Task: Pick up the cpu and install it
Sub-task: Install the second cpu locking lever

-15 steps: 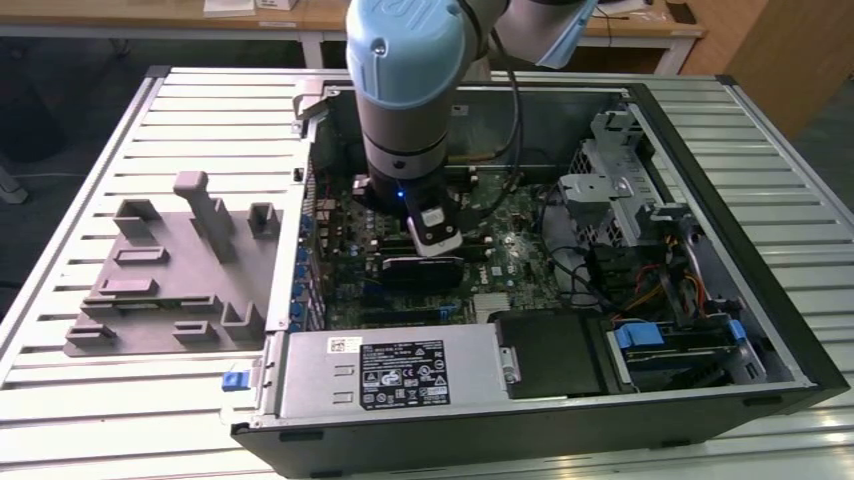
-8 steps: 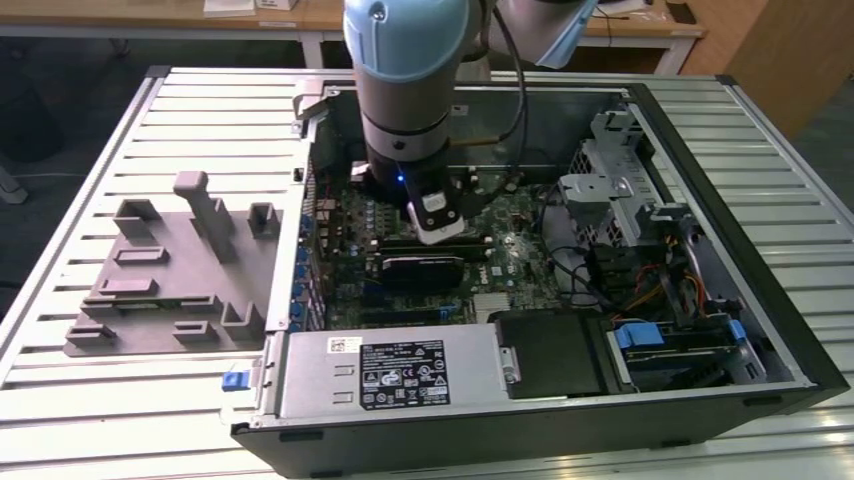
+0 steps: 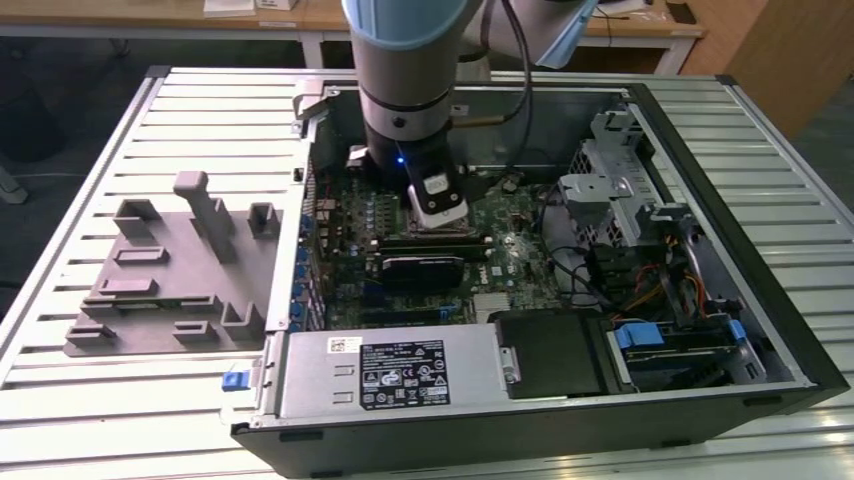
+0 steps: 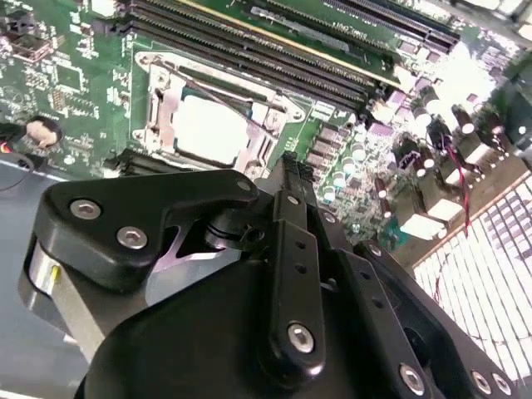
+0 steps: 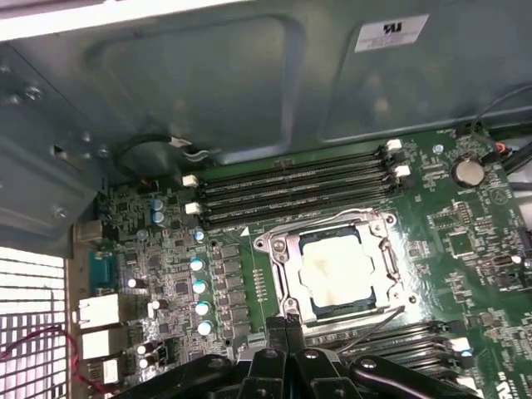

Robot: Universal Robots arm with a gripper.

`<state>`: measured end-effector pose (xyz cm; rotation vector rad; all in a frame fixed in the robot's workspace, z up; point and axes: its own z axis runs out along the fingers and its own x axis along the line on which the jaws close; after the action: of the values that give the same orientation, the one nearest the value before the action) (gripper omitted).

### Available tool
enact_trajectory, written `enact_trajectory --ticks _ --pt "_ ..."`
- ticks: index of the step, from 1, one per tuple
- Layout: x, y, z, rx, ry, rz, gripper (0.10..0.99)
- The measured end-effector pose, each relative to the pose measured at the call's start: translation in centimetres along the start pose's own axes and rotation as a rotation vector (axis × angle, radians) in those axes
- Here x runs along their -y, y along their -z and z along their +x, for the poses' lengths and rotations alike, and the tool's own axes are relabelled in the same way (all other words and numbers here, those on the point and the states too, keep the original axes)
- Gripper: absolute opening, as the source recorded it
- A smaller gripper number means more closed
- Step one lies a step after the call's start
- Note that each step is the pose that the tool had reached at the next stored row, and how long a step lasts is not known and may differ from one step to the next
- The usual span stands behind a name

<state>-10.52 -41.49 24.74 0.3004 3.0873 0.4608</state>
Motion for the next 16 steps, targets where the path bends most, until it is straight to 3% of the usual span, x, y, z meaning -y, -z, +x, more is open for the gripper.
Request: enact_trajectory --ticks 3,16 --pt "-0.12 0.25 -0.16 0.0008 -0.001 0.001 0.106" --pt "-0.51 0.19 -2.25 0.0132 -0.024 0.028 0.106"
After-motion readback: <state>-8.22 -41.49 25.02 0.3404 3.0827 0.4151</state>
